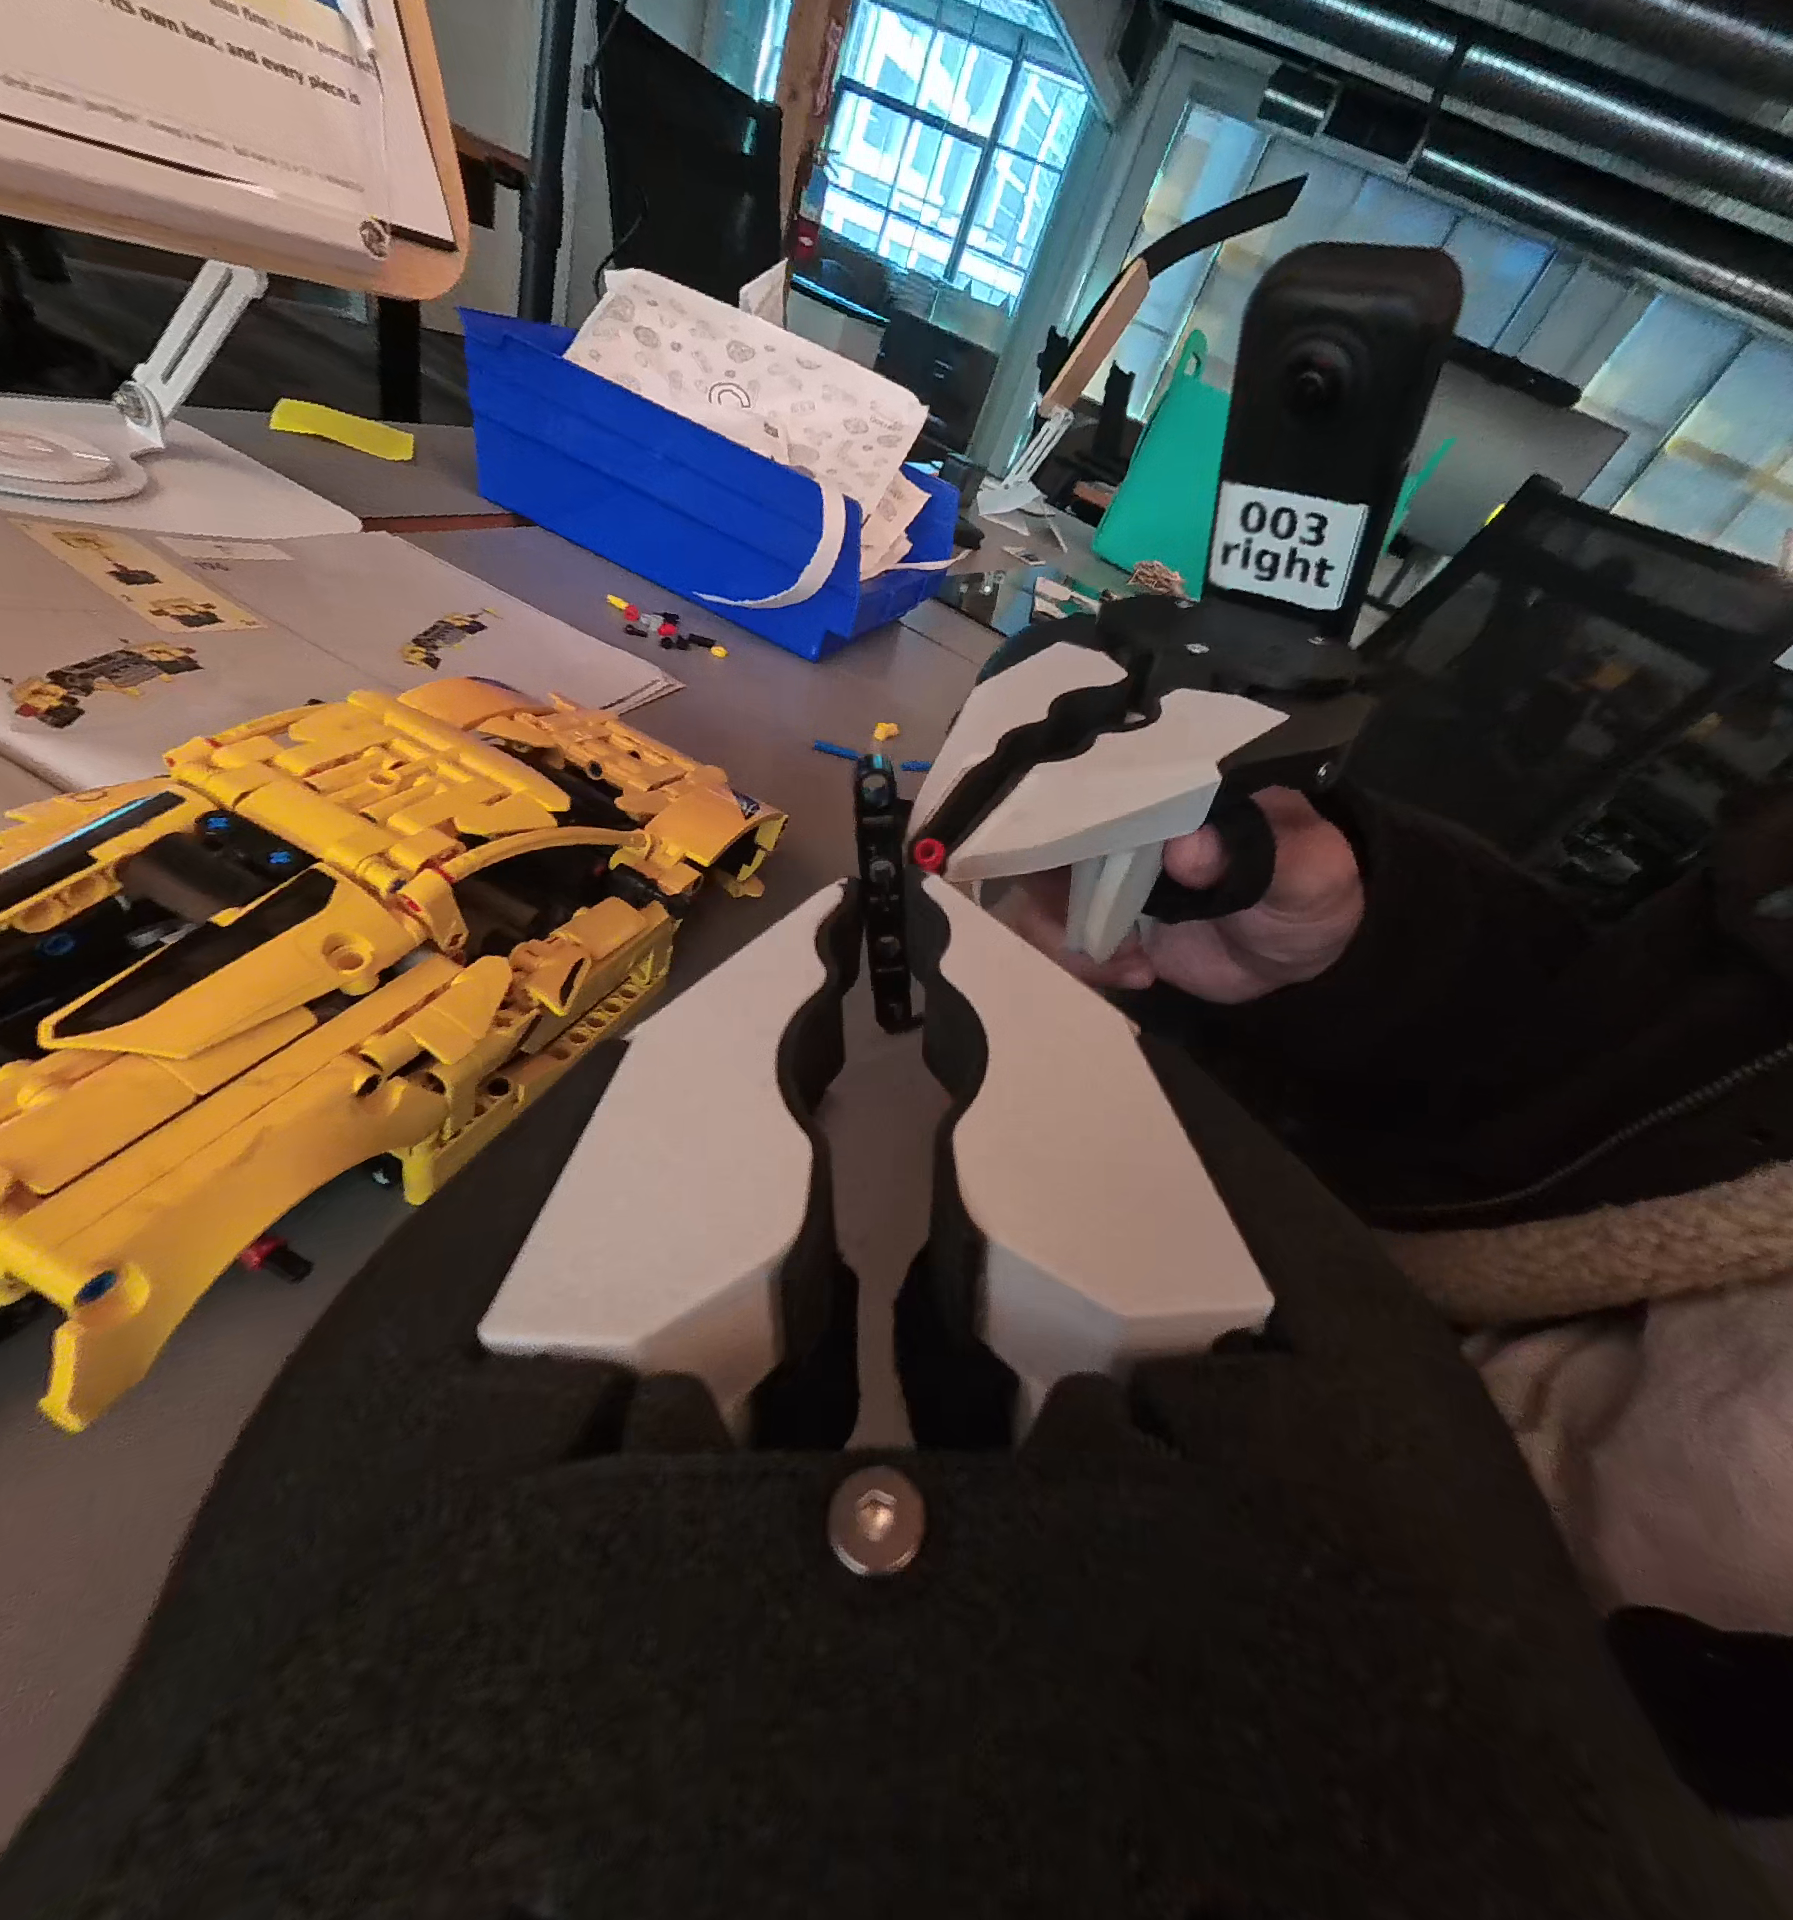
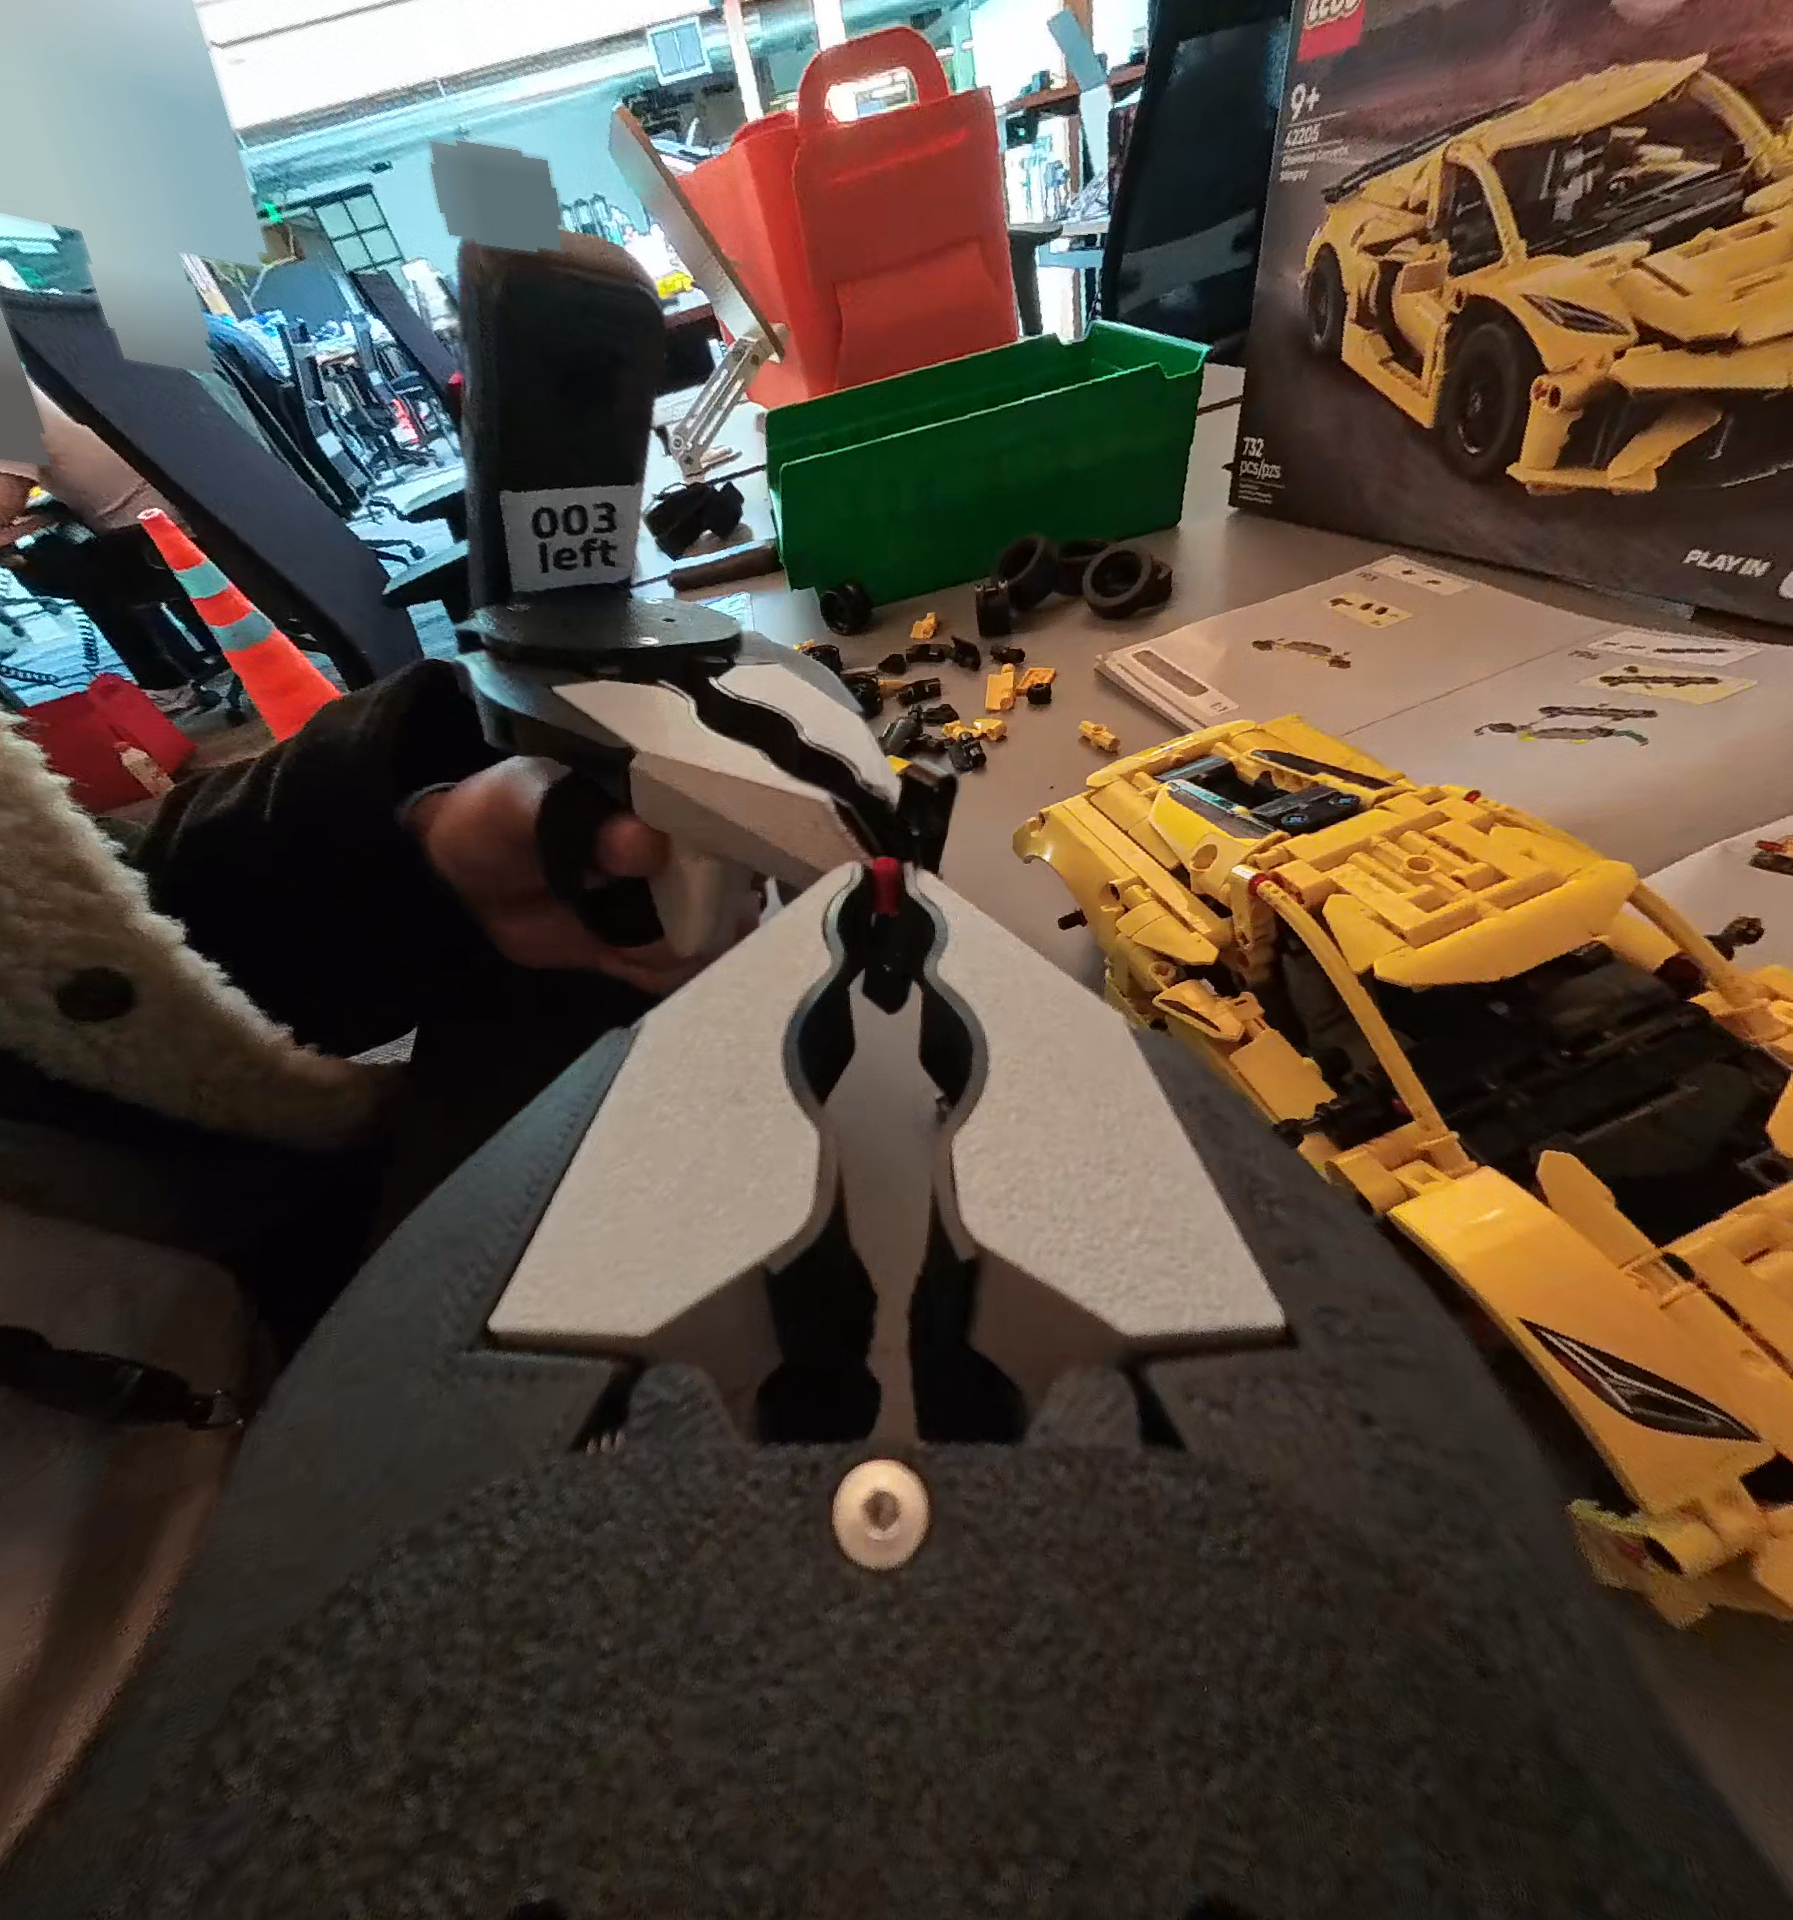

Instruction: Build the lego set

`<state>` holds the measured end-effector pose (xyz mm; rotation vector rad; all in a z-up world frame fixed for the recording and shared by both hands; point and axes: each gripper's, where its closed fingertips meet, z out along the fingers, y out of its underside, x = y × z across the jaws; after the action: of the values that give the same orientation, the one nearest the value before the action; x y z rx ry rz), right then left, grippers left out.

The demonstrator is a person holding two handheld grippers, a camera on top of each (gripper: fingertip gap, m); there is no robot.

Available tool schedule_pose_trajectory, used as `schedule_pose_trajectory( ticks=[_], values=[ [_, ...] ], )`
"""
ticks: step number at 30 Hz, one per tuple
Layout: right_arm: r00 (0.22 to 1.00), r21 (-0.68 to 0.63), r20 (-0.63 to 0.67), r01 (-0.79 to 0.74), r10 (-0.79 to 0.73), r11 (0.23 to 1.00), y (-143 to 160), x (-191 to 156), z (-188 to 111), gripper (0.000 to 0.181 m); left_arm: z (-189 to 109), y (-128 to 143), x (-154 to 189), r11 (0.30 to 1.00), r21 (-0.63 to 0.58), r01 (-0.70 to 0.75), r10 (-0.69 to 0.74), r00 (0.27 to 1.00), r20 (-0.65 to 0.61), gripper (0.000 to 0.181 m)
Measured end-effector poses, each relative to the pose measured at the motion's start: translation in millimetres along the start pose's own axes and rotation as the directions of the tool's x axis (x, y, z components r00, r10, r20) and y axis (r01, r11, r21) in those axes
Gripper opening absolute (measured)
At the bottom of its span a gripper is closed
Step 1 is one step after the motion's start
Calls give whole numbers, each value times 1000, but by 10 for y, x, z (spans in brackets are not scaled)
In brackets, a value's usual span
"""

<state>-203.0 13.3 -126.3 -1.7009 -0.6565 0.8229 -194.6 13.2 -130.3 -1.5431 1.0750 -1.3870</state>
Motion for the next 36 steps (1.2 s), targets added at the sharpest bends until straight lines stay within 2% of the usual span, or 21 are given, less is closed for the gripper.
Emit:
schedule_pose_trajectory(
  ticks=[5,18,20,22,25,28,30,36],
  values=[
    [1000,-16,-5,-4,4,1000,42,11,-2,3,-3,2,-46,999,-6,-37,37,998,43,7],
    [999,-17,13,-36,36,999,71,-3,27,3,-7,-20,-68,999,6,-41,41,997,59,7],
    [995,23,-6,-99,100,995,14,81,-5,3,-15,-7,-143,996,-15,-88,90,989,122,7],
    [968,95,22,-252,251,963,-60,169,-33,3,5,10,-122,987,-38,-154,158,977,143,7],
    [860,137,136,-508,492,850,-44,210,33,3,42,-30,-71,972,-36,-232,235,955,179,7],
    [754,148,240,-651,612,744,-55,198,80,2,35,-73,-72,974,-7,-225,222,956,194,7],
    [723,127,268,-682,637,721,-51,180,89,3,20,-88,-85,977,3,-213,208,958,197,7],
    [711,126,275,-694,647,709,-41,178,95,3,-3,-109,-144,973,3,-229,221,945,240,7]
  ],
)
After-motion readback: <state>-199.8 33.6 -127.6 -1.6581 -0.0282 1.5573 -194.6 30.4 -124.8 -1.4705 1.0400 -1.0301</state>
